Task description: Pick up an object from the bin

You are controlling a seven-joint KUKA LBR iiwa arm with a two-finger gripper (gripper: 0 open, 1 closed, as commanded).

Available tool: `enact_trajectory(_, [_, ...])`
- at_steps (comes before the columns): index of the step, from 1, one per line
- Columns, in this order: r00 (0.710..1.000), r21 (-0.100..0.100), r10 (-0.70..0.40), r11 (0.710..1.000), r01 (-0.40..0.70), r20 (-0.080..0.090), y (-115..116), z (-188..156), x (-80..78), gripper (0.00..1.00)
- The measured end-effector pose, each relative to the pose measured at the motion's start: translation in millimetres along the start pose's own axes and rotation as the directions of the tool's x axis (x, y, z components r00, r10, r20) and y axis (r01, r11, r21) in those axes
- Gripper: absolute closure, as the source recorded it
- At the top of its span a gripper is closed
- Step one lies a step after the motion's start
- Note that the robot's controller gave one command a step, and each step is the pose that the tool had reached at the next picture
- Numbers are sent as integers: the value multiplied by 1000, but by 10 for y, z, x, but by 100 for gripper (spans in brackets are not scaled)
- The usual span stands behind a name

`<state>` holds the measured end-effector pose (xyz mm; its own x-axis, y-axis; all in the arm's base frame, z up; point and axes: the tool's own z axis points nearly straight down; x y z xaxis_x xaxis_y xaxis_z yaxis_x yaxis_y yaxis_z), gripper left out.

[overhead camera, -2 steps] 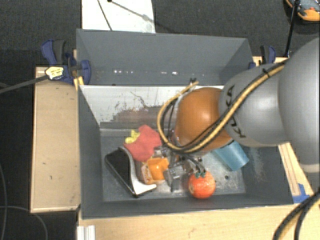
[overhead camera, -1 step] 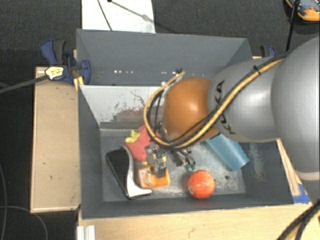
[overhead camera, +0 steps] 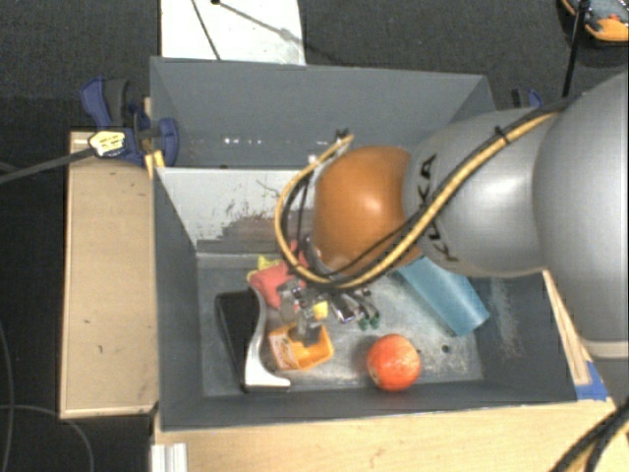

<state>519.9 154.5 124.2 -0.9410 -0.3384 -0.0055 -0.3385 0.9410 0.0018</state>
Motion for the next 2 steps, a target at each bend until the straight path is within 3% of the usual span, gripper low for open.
enact_trajectory(1, [1000,1,15,1000,-15,-11,-78,-515,165,100])
enact_trajectory(2, [1000,1,4,1000,-4,-2,-144,-1211,-134,100])
